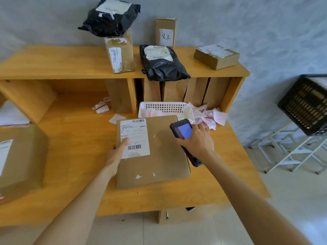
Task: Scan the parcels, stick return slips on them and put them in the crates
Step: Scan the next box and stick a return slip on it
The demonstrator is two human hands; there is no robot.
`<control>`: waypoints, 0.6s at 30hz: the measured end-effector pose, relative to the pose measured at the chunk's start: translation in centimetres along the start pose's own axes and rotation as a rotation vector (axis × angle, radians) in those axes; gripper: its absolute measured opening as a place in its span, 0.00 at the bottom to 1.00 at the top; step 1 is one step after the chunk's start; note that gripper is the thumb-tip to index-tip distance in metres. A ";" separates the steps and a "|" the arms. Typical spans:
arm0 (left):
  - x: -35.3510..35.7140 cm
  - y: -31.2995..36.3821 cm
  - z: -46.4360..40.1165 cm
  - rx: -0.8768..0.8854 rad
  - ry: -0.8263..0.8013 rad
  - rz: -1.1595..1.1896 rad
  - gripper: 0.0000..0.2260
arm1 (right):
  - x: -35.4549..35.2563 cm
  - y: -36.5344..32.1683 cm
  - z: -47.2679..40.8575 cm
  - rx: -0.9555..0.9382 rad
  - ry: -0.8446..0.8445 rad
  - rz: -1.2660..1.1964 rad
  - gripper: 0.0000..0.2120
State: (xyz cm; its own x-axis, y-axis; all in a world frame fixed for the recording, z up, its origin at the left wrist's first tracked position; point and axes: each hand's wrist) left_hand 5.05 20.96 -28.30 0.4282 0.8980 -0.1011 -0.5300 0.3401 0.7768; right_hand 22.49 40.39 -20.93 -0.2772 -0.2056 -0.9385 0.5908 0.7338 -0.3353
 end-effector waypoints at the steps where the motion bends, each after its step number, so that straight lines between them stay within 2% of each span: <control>1: 0.0 0.0 0.0 0.002 -0.003 0.001 0.22 | -0.1 -0.9 0.2 -0.062 -0.044 0.003 0.34; 7: -0.1 -0.1 -0.2 -0.002 0.016 0.018 0.23 | 0.5 -5.2 2.0 -0.323 -0.290 0.115 0.32; 18: -0.4 -0.4 -0.7 0.013 -0.045 0.034 0.21 | 1.3 -5.9 3.9 -0.347 -0.357 0.214 0.34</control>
State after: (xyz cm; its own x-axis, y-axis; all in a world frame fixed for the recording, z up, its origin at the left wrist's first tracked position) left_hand 4.59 20.68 -28.99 0.4429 0.8954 -0.0463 -0.5355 0.3056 0.7873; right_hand 21.60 33.30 -20.49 0.1328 -0.1907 -0.9726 0.3043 0.9418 -0.1431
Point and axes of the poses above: each hand's wrist, its own z-axis away from the middle knuckle, its own x-axis out of the palm, y = z × x, and after that the axes turned 11 degrees about -x, right-handed
